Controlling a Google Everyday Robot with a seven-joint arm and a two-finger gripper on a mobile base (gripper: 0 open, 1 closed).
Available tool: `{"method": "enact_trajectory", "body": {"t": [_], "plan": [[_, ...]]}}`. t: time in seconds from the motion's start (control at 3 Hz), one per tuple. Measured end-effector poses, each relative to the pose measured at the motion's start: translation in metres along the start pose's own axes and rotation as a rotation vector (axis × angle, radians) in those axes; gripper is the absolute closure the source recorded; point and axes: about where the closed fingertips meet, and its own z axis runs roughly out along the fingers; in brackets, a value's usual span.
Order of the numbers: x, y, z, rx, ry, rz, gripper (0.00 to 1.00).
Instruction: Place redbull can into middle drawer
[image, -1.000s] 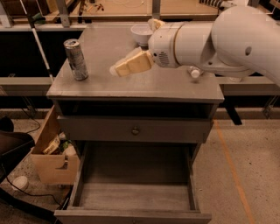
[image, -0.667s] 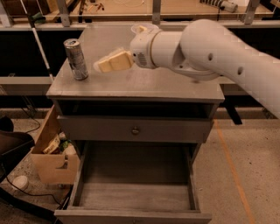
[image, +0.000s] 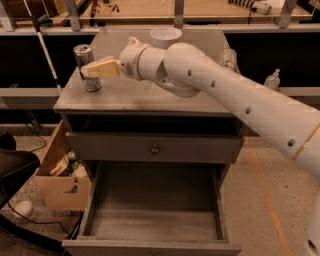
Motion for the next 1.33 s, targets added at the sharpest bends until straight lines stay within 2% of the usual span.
{"method": "enact_trajectory", "body": {"t": [0.33, 0.67, 1.33], "plan": [[0.009, 0.017, 0.042, -0.043, -0.052, 0.011, 0.0], [0.01, 0.03, 0.064, -0.059, -0.099, 0.003, 0.0], [0.008, 0.038, 0.067, -0.072, -0.103, 0.004, 0.41]]}}
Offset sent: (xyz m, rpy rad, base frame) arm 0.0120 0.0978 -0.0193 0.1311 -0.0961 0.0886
